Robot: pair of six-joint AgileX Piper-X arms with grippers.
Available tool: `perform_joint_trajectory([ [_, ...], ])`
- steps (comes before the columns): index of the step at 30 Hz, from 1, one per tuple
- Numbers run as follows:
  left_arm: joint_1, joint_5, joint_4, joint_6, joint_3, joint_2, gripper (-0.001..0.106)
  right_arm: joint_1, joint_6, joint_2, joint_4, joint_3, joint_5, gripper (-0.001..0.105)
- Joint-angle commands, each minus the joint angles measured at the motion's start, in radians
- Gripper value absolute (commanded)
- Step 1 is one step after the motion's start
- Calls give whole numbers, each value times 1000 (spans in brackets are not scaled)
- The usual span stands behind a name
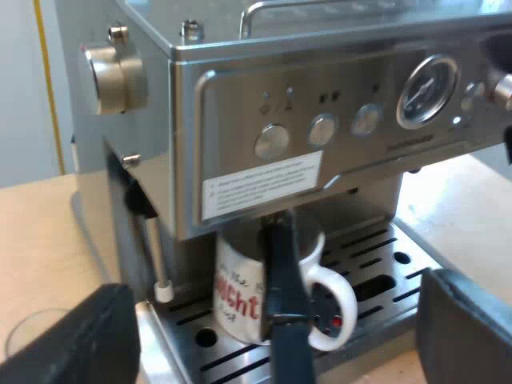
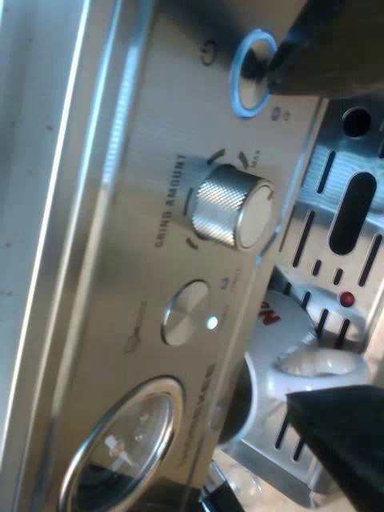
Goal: Place mug into machine
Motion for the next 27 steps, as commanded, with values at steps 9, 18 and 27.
perform_joint_trajectory([
  [9,67,18,15,-12,-36,-4,72,-182,-9,-70,45,-9,-44,85],
  [18,67,18,48,2,-41,-11,72,-182,-36,-216,135,-9,-43,85],
  [27,67,16,115,13,-41,-100,72,-229,-77,-288,167,-9,4,85],
])
